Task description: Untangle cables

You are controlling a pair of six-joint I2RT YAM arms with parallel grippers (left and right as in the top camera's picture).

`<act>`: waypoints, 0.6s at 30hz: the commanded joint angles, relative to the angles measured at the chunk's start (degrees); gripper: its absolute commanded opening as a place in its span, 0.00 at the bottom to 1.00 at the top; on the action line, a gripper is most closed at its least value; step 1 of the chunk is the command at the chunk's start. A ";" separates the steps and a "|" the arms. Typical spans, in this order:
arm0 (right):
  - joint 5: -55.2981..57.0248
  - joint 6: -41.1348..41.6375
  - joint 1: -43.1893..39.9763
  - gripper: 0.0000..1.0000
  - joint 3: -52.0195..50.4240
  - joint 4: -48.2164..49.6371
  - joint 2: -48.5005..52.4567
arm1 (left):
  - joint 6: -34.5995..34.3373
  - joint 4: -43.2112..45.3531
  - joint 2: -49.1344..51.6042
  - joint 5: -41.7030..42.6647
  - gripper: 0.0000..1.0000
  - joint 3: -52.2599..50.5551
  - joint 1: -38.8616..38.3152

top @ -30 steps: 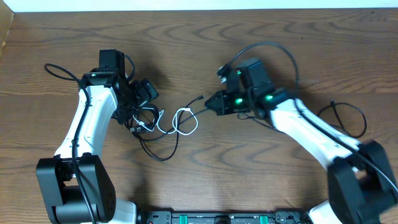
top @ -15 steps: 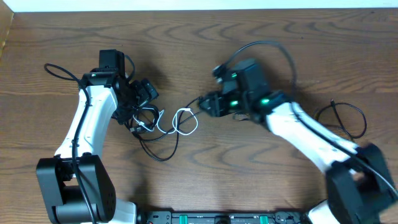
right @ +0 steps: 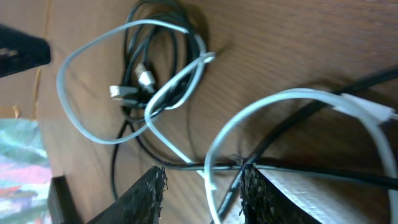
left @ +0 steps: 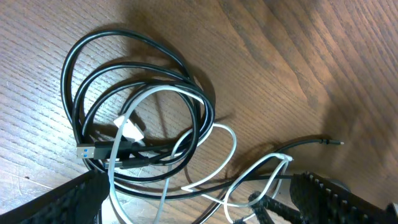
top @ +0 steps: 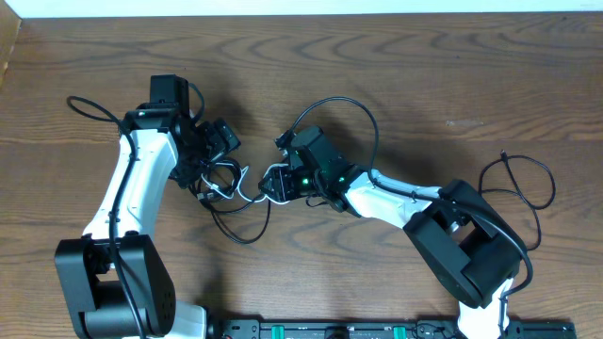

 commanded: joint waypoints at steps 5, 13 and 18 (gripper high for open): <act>0.48 4.37 -0.02 0.52 0.48 2.62 0.70 | 0.13 -0.20 -0.96 -0.55 0.98 1.57 0.24; 6.99 10.25 0.04 0.30 0.48 2.78 0.74 | 0.13 -0.20 -0.96 -0.55 0.98 1.57 0.24; 11.02 10.23 1.09 0.24 0.48 3.65 0.74 | 0.13 -0.20 -0.96 -0.55 0.98 1.57 0.24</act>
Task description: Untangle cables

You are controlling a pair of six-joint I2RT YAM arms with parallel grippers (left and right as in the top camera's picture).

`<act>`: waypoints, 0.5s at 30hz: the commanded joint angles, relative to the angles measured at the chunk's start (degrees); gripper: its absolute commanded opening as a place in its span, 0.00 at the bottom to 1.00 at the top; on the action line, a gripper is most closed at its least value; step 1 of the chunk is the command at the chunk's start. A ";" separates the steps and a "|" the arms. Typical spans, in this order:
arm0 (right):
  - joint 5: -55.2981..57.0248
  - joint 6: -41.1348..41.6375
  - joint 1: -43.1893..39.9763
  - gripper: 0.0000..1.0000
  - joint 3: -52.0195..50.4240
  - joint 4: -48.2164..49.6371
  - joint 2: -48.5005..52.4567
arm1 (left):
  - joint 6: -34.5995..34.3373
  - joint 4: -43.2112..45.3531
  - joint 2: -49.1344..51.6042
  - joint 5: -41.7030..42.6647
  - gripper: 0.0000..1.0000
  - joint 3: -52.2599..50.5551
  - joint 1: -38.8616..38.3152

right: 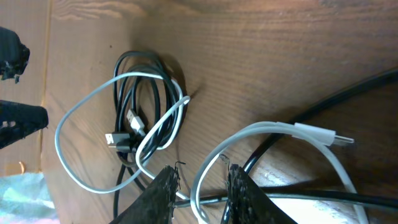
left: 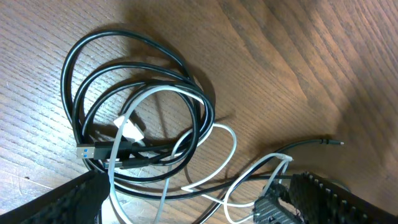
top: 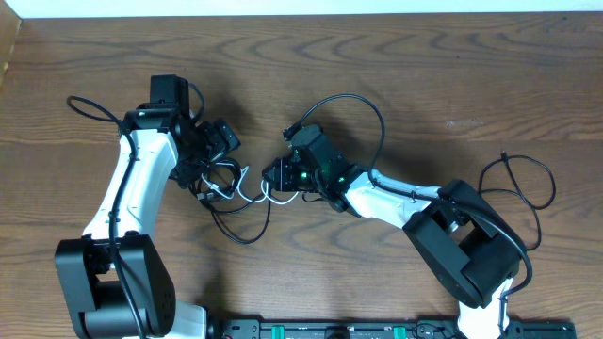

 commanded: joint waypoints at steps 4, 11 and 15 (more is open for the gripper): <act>4.42 0.52 2.86 0.29 0.48 2.01 0.70 | 0.13 -0.20 -0.96 -0.55 0.98 1.57 0.24; 9.38 0.52 4.13 0.27 0.48 2.03 0.70 | 0.13 -0.20 -0.96 -0.55 0.98 1.57 0.24; 10.49 0.48 4.24 0.25 0.48 1.97 0.70 | 0.13 -0.20 -0.96 -0.55 0.98 1.57 0.24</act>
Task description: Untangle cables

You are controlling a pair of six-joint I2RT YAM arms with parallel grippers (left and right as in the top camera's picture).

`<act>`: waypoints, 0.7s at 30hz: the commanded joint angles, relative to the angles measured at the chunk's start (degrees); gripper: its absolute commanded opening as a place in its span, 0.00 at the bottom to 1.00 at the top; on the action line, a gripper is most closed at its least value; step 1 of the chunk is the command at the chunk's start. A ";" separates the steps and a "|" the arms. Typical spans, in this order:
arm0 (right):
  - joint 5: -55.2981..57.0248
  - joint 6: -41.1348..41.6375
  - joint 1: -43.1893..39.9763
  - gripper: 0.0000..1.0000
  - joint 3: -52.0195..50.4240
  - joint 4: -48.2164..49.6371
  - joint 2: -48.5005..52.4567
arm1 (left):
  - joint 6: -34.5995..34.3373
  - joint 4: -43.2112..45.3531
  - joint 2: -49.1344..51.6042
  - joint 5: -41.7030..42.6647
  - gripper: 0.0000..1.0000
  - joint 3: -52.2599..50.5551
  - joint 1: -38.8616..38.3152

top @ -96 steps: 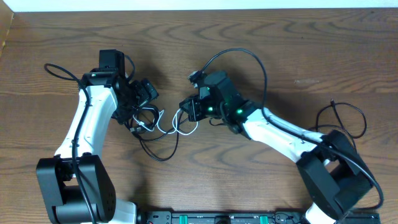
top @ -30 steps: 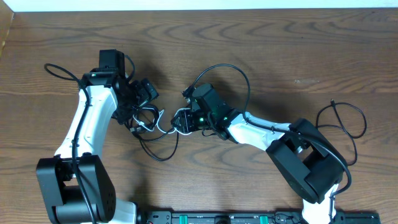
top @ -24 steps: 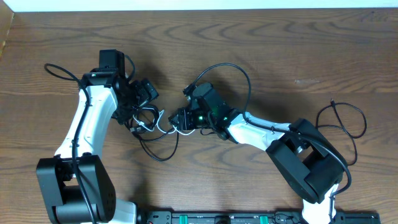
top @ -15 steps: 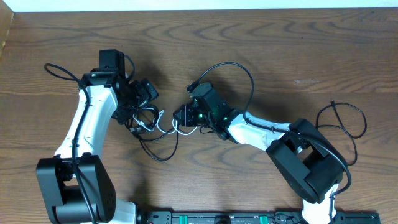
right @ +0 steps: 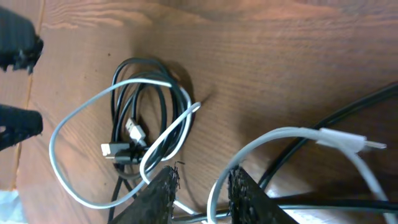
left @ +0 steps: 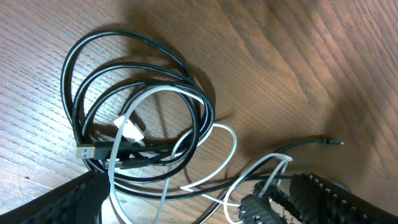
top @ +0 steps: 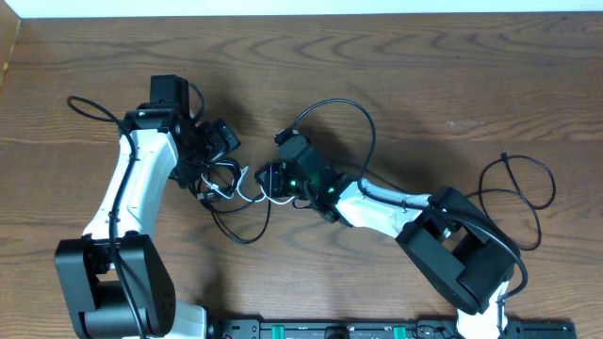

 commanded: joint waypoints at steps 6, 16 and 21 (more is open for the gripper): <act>2.73 0.22 0.28 0.20 0.48 -0.46 0.70 | 0.13 -0.20 -0.94 -0.55 0.98 1.57 0.24; 2.89 0.24 0.13 0.27 0.48 -1.25 1.11 | 0.13 -0.20 -0.94 -0.55 0.98 1.57 0.24; 2.84 3.23 0.17 0.23 0.48 -0.70 2.69 | 0.13 -0.20 -0.94 -0.55 0.98 1.57 0.24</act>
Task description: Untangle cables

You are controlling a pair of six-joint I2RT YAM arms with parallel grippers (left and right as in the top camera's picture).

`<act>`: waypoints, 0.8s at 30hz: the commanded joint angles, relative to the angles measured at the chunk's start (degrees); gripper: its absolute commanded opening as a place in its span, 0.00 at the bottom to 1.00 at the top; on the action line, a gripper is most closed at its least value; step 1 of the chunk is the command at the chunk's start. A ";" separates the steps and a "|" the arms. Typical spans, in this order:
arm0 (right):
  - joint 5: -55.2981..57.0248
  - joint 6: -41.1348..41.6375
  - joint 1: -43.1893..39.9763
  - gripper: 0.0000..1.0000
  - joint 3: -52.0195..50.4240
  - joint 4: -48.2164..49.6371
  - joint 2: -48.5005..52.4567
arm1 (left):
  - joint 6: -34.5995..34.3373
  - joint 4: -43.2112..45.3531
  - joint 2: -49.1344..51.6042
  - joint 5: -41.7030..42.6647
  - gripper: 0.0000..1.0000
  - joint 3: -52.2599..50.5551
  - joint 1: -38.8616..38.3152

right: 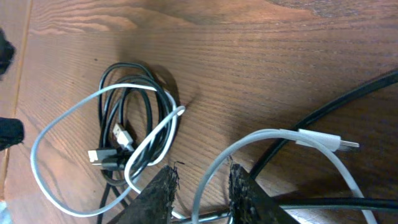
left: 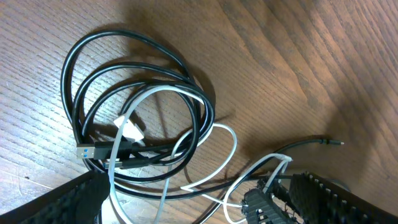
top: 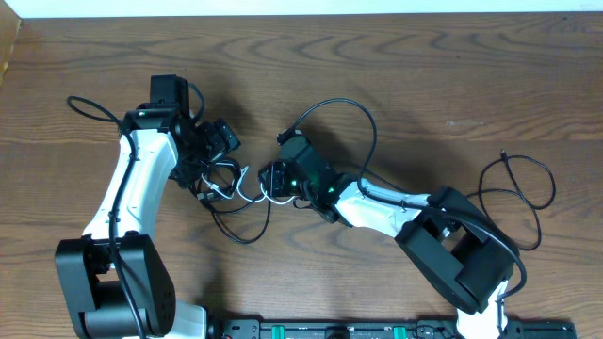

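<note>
A black cable coil [left: 140,102] with a USB plug lies tangled with a white cable [left: 224,146] on the wooden table; the overhead view shows the tangle [top: 229,184] between the two arms. My left gripper [left: 196,182] hangs open above the tangle, its fingers wide apart. My right gripper [right: 202,169] stands open just right of the coil [right: 134,134]. A loop of the white cable [right: 261,140] and a black strand run between its fingers. The overhead view shows the left gripper [top: 215,153] and the right gripper [top: 273,179] close together.
The right arm's own black cable arches behind it [top: 332,105] and loops at the right edge [top: 523,193]. Another loop hangs off the left arm [top: 87,108]. A loose black cable end [left: 329,142] lies near the right fingers. A black rail [top: 330,330] runs along the front.
The right gripper has shifted slightly: in its wrist view the coil now sits lower and looks smaller. Its jaws keep about the same gap round the white loop. The left arm has not moved.
At first the right gripper stood wide open right of the tangle, straddling the white loop and a black strand. Its jaws then stood closer together, and it had moved a little left toward the coil. The left gripper has stayed open above the coil throughout.
</note>
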 commanded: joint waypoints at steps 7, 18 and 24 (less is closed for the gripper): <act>-5.99 1.09 -0.57 0.01 0.48 4.07 2.43 | 0.13 -0.20 -0.96 -0.55 0.98 1.57 0.24; -31.67 -5.29 -12.72 0.01 0.48 4.15 -9.64 | 0.13 -0.20 -0.96 -0.55 0.98 1.57 0.24; -41.70 -6.80 -19.02 0.01 0.48 3.96 -12.63 | 0.13 -0.20 -0.96 -0.55 0.98 1.57 0.24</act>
